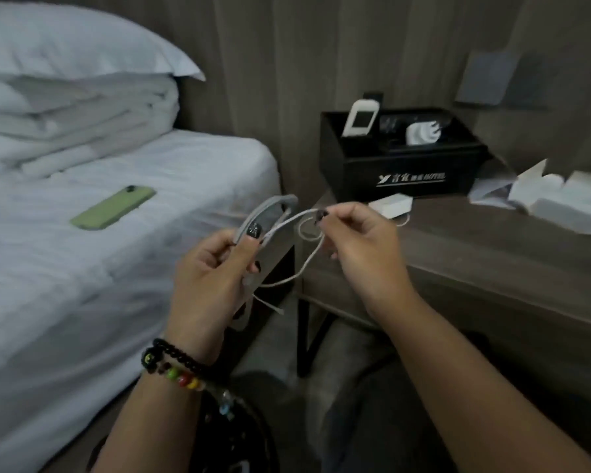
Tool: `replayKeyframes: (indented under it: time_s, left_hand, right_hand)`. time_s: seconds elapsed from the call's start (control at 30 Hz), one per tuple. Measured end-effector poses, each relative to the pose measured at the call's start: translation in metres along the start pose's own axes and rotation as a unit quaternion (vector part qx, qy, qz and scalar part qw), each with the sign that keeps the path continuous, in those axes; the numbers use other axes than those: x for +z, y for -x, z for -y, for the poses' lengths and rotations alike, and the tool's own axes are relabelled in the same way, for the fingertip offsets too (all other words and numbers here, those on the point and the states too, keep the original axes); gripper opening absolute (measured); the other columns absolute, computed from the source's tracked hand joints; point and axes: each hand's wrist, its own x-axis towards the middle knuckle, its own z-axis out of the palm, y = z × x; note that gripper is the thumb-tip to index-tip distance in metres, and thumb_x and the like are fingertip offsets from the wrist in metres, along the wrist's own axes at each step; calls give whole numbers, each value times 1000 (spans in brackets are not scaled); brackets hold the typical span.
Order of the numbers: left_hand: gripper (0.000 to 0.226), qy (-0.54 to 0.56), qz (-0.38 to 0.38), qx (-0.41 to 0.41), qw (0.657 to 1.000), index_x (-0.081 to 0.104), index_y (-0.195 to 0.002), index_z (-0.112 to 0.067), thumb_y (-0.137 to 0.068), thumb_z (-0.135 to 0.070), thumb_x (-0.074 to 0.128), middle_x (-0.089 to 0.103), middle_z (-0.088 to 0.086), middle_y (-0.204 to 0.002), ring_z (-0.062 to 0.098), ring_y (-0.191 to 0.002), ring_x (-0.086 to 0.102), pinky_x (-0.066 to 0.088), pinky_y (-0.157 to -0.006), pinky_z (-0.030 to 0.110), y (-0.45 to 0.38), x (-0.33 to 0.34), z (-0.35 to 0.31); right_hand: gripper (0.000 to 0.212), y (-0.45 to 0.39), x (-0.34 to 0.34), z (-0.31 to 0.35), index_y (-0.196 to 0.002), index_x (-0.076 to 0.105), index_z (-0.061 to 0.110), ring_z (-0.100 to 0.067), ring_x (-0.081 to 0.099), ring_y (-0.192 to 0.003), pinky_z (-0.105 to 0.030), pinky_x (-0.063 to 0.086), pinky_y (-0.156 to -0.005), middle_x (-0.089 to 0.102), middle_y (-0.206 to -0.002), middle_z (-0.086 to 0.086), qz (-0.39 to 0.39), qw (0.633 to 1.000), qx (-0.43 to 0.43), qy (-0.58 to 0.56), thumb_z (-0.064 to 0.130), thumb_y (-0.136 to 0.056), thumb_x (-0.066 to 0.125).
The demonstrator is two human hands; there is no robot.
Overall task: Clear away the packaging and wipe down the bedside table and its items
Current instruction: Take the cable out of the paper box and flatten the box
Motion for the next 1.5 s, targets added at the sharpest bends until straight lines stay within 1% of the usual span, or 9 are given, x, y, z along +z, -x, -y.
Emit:
replayKeyframes:
  time_s: [0.1,0.23,0.4,0.63,0.83,1.0,1.1,1.27,1.5]
  left_hand:
    - [35,-48,-18,-58,997,57,-61,-19,-95,-14,55,46,-7,-43,4,-34,34,27,-35,15,25,-34,45]
    - [27,-136,-26,-131,982,61,-69,-13,-95,-14,56,57,2,-52,11,-46,50,39,-46,20,65,-71,108]
    - [20,-200,-102,-223,949,69,-75,-23,-93,-23,60,70,-3,-67,17,-63,65,52,-59,32,101,-113,148]
    - [14,-307,-151,-213,915,65,-87,-37,-94,-31,54,68,-9,-92,8,-85,64,54,-79,41,122,-140,161]
    - [17,-360,-103,-165,912,64,-94,-33,-97,-23,50,62,-24,-90,-8,-84,56,39,-71,10,145,-129,166]
    - [32,-408,3,-259,875,60,-127,-18,-96,-22,54,63,0,-123,17,-115,57,41,-95,22,154,-118,200]
    - [45,-379,-21,-228,897,51,-138,-19,-94,-21,58,57,-3,-133,11,-123,51,35,-105,22,144,-104,187]
    - [35,-261,-58,-111,957,54,-125,-36,-94,-19,56,64,-20,-111,-11,-104,57,42,-92,14,103,-75,126]
    - [26,-148,48,57,986,59,-104,-34,-91,-12,60,68,-10,-99,1,-92,64,49,-82,16,21,34,48]
  right_hand:
    - [18,22,31,-46,-72,65,23,-8,59,-63,-25,48,-67,59,-60,11,138,976,55,160,10,-85,65]
    - [17,61,59,-98,-77,69,6,-24,67,-78,-29,52,-68,68,-70,-6,267,911,123,291,16,-87,59]
    - [23,111,94,-144,-83,66,0,-34,66,-78,-42,57,-68,68,-85,-20,409,833,140,345,15,-90,51]
    - [25,149,122,-177,-108,61,-2,-42,60,-98,-46,55,-84,62,-110,-25,541,749,189,331,18,-96,54]
    - [21,128,126,-161,-111,63,19,-27,64,-101,-34,54,-84,67,-109,-7,396,831,138,365,23,-92,53]
    - [14,113,107,-144,-104,60,24,-25,65,-83,-39,57,-75,69,-92,-3,350,852,126,368,24,-93,52]
    - [18,106,94,-129,-111,60,22,-20,64,-89,-39,57,-78,68,-98,0,328,872,121,342,23,-94,53]
    - [15,76,55,-75,-99,66,22,-2,62,-69,-17,51,-65,66,-73,9,204,948,93,228,14,-89,58]
    - [24,22,-49,-12,-81,68,28,-14,69,-70,-35,58,-70,71,-73,2,4,991,-9,131,6,-84,60]
